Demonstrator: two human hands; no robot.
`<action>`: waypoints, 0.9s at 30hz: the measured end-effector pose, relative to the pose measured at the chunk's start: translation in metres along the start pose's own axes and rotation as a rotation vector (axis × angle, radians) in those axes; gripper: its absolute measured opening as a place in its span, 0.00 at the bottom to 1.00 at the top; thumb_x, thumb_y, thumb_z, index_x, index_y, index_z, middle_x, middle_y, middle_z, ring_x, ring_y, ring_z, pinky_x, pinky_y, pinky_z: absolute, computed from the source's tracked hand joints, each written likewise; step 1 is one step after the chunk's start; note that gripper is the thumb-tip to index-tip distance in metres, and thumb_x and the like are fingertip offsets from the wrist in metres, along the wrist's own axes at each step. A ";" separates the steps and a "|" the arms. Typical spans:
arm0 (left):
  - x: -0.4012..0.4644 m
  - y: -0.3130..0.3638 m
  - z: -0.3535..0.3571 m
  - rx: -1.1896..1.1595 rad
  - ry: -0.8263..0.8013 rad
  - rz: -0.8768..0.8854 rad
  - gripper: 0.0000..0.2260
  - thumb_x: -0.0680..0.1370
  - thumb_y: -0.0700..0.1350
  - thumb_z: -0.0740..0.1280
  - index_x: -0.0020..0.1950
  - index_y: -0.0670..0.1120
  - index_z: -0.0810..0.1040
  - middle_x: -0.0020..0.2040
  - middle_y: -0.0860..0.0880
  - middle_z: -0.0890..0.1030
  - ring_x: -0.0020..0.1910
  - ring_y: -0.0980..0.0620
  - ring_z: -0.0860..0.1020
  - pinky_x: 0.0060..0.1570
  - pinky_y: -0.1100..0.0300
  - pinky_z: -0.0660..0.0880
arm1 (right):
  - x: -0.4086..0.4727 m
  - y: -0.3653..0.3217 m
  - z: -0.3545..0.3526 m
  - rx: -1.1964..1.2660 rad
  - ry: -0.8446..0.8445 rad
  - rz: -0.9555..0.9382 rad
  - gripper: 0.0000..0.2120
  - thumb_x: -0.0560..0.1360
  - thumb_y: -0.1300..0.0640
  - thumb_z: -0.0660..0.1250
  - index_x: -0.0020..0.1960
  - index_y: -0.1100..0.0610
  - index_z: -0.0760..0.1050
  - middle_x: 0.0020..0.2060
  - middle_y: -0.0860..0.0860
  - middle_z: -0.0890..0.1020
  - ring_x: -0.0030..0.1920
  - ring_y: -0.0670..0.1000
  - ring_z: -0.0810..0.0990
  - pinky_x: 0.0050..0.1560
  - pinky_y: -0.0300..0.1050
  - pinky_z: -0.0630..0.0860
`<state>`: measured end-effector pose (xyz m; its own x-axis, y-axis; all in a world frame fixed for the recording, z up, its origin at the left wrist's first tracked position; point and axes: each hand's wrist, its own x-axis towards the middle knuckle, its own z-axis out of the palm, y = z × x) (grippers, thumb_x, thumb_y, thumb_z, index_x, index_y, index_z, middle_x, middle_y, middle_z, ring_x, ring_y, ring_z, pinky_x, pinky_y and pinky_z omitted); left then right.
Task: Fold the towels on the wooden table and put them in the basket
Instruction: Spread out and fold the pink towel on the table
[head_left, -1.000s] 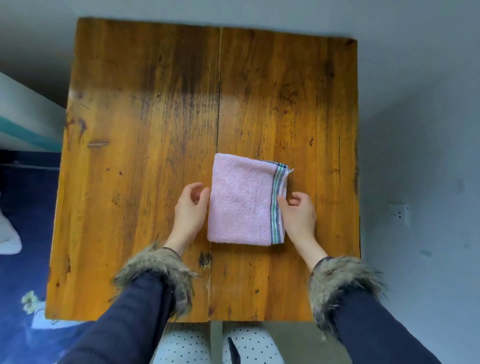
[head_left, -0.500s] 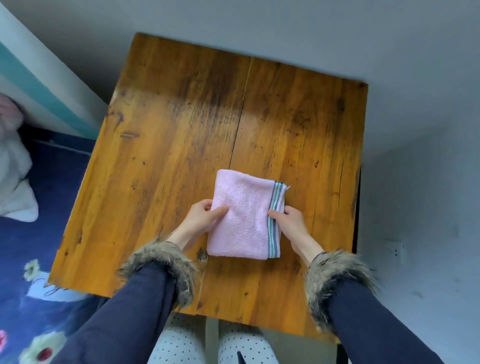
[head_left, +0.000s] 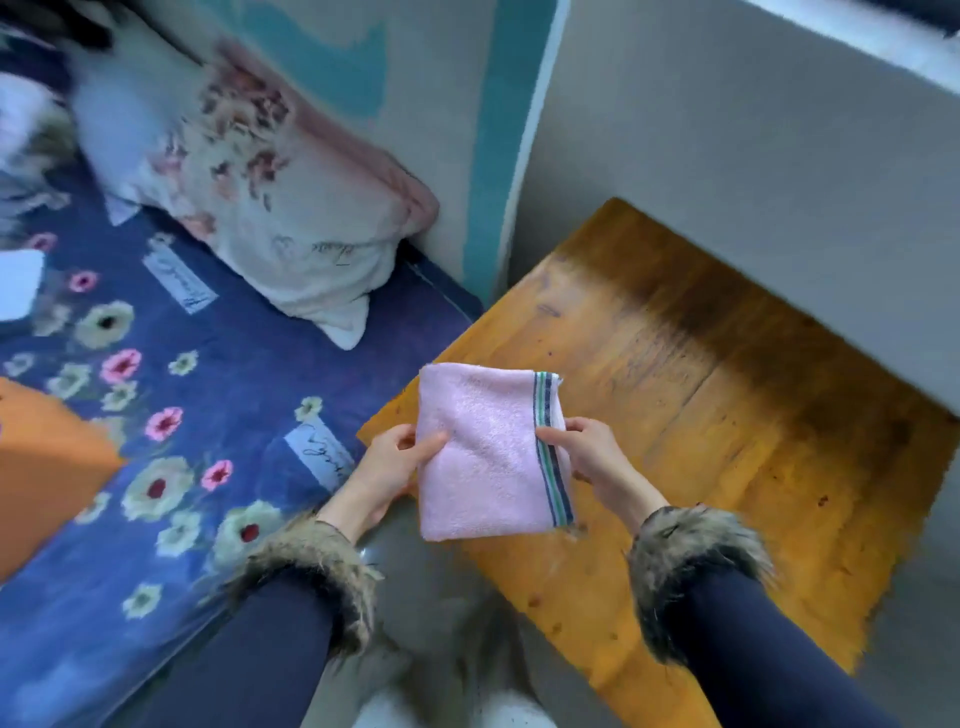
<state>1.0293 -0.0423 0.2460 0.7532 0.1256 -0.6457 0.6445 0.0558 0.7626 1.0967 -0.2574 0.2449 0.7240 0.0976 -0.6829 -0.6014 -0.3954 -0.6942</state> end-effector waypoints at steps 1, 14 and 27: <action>-0.011 -0.005 -0.024 -0.058 0.034 0.000 0.11 0.76 0.48 0.67 0.54 0.42 0.77 0.47 0.48 0.82 0.45 0.51 0.80 0.42 0.57 0.76 | -0.002 -0.012 0.024 -0.015 -0.032 -0.003 0.12 0.73 0.56 0.68 0.48 0.65 0.79 0.42 0.61 0.81 0.38 0.53 0.76 0.38 0.46 0.70; -0.159 -0.118 -0.354 -0.384 0.524 0.037 0.06 0.75 0.45 0.68 0.50 0.45 0.78 0.48 0.46 0.82 0.46 0.49 0.79 0.44 0.55 0.73 | -0.075 -0.096 0.394 -0.301 -0.510 -0.098 0.06 0.74 0.58 0.67 0.47 0.61 0.75 0.40 0.57 0.78 0.39 0.53 0.76 0.38 0.43 0.72; -0.160 -0.153 -0.554 -0.503 0.793 -0.022 0.07 0.76 0.46 0.67 0.50 0.44 0.77 0.47 0.45 0.80 0.39 0.50 0.77 0.33 0.59 0.73 | -0.060 -0.174 0.633 -0.480 -0.691 -0.173 0.05 0.74 0.58 0.67 0.46 0.59 0.74 0.40 0.57 0.76 0.38 0.53 0.76 0.39 0.44 0.74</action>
<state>0.7372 0.4781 0.2545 0.3127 0.7474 -0.5862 0.3855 0.4641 0.7975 0.9442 0.3835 0.2620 0.3302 0.6654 -0.6696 -0.1807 -0.6517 -0.7367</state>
